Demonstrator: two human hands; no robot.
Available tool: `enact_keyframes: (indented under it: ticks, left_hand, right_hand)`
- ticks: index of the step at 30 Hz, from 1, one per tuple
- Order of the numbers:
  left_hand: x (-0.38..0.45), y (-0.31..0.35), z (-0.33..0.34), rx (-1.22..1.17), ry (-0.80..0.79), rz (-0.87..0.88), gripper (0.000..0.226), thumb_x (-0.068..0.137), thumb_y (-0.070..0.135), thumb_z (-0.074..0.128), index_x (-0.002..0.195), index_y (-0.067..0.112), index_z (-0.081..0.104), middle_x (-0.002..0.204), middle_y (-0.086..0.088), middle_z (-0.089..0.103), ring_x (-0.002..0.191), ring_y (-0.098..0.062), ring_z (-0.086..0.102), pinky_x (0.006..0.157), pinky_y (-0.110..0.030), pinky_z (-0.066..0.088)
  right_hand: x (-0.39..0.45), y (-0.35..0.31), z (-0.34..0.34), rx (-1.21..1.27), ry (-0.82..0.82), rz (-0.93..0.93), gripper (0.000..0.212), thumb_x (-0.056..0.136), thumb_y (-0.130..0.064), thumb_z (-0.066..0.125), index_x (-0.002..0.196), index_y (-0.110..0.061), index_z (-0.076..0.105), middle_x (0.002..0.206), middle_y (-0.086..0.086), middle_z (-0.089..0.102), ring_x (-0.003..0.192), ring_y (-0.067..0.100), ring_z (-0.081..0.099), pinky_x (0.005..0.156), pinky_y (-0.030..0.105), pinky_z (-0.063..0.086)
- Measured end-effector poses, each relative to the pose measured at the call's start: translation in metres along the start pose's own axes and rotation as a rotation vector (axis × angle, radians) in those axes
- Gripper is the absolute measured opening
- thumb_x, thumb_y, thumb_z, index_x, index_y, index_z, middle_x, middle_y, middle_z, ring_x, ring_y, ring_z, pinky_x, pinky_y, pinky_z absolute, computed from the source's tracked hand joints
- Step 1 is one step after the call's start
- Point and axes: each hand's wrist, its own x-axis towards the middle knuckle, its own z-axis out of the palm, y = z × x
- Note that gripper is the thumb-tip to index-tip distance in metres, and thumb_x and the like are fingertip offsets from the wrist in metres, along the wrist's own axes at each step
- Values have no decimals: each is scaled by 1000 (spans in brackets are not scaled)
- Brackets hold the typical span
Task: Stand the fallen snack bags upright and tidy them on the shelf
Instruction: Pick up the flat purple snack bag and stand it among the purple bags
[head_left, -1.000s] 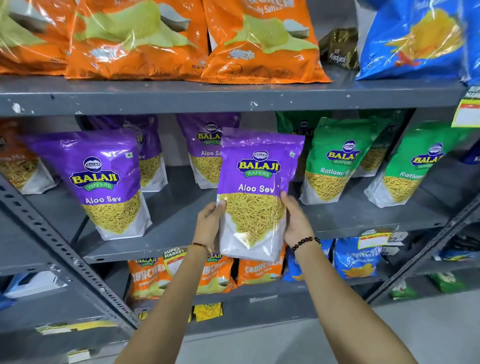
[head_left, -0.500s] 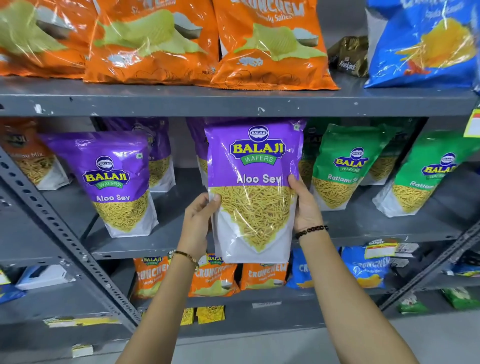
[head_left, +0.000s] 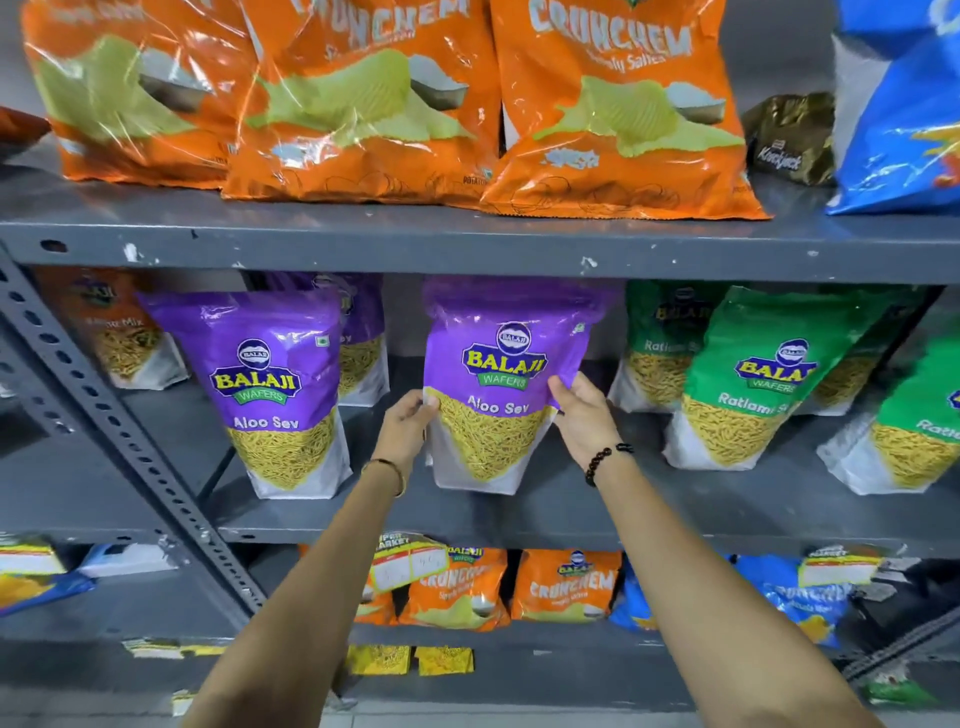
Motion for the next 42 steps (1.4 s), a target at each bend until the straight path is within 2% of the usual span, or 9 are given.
enact_keyframes:
  ticks: [5,9,12,14,19,24,29,35,42]
  left_hand:
    - [18,-22,-5,-1,95,-48,24,96,7,43,80,14,59,76,-2,56,68,-9,48,62,-24,37]
    - [16,-42,-16,-17,86,-86,28,95,6,45,121,1,53,104,-4,56,87,-12,53,73,-22,44]
    - [6,-60,-23,-15,34,-126,46,86,-12,50,131,-6,41,118,-10,52,107,-20,49,71,-12,52]
    - [0,-68,-22,58,-45,-132,58,77,-21,57,130,-6,40,120,-10,51,110,-21,48,70,-9,52]
    - [-8,-78,-13,276,-69,-117,66,64,-9,77,122,2,48,118,-13,60,109,-27,53,98,-45,45]
    - [-16,-79,-8,312,31,-126,65,65,-2,78,122,5,49,122,-10,60,107,-20,52,94,-31,44]
    - [-26,-81,-11,385,58,-102,56,69,5,77,118,8,51,114,-5,62,106,-20,53,91,-30,43]
    - [-36,-81,-10,398,94,-111,50,72,9,76,116,9,52,122,-10,63,112,-25,56,102,-46,45]
    - [-38,-77,-11,432,90,-126,50,73,12,76,116,11,51,123,-10,63,114,-27,56,100,-45,44]
  right_hand:
    - [15,17,3,-66,22,28,30,95,0,42,122,6,53,95,-1,69,97,23,56,99,40,41]
    - [15,21,-3,-121,-50,117,26,88,5,52,102,-15,62,96,-1,70,89,12,64,84,25,50]
    - [8,45,-16,-264,-106,252,44,77,21,54,110,-8,57,117,17,64,101,21,58,94,35,46]
    - [0,64,-21,-364,-168,340,54,72,25,55,113,-9,53,129,20,57,107,21,54,96,38,44]
    - [-7,93,-20,-518,-165,354,62,71,9,69,118,-24,46,125,3,57,113,16,54,99,32,44]
    - [-14,97,-19,-631,-94,345,64,72,-1,73,127,-14,45,120,2,58,115,21,55,94,33,46]
    - [-25,96,-19,-727,-69,298,63,73,-5,73,129,-11,46,126,7,59,116,24,56,92,31,45]
    - [-38,98,-17,-733,-41,254,59,73,-8,74,126,-10,49,124,9,62,107,19,58,88,28,46]
    - [-42,95,-14,-731,-33,273,60,74,-7,74,128,-10,48,128,10,60,115,25,58,91,31,47]
